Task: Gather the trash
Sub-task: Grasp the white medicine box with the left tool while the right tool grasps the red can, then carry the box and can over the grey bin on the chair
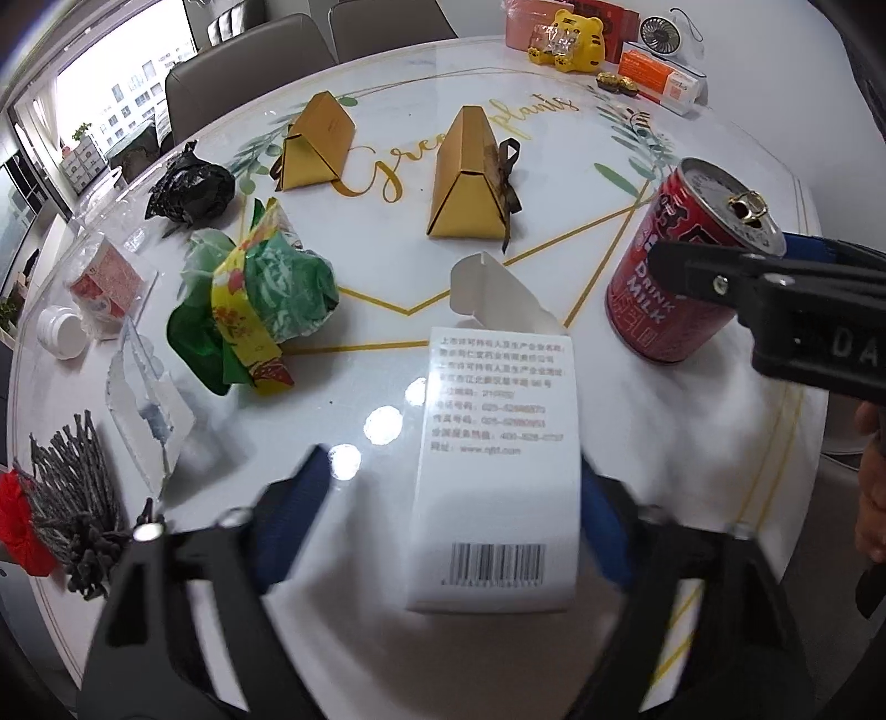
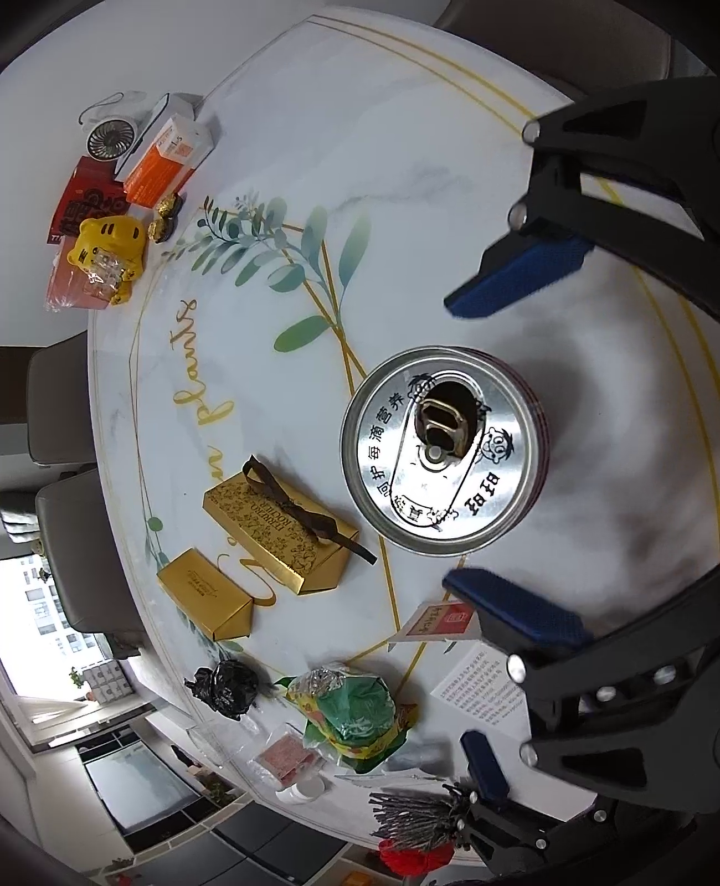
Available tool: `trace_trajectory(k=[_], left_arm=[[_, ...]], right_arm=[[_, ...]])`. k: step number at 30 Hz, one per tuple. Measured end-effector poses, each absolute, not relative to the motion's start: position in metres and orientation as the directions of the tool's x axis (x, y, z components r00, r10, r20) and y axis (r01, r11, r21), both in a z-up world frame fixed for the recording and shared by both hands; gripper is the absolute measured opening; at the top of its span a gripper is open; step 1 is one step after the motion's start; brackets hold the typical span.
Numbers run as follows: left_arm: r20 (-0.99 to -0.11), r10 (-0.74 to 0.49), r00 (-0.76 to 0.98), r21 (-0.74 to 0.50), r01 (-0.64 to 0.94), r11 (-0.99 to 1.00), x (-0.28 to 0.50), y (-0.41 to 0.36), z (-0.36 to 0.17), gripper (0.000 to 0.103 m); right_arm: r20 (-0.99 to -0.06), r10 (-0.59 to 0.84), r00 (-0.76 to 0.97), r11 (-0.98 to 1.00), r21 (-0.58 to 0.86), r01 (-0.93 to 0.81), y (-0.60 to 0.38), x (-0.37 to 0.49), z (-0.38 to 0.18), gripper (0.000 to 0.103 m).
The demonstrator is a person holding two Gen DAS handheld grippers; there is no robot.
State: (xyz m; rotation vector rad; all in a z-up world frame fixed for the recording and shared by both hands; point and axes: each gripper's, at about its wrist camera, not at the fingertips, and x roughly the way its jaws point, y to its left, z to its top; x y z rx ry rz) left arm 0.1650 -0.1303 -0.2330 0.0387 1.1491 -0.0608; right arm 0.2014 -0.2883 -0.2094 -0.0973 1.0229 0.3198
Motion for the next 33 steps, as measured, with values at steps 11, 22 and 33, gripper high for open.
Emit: trace_trajectory(k=[11,22,33], left_arm=[[-0.886,-0.073,0.457,-0.075,0.014,0.997,0.164,-0.119,-0.204,0.048],[-0.846,-0.033,0.532,-0.064,-0.041,0.997,0.121,-0.068,-0.128,0.048],[-0.804,0.103,0.586,-0.044,-0.231,0.972,0.019,0.067,-0.058,0.048]], right_arm=[[-0.869,0.224,0.442,0.939,0.07,-0.338,-0.287,0.188,-0.2,0.063],[-0.853,0.263,0.45,0.904,0.055,-0.423,-0.233,0.137,-0.137,0.064],[-0.807,0.382,0.45,0.811,0.059,-0.583,-0.097,0.065,-0.071,0.064]])
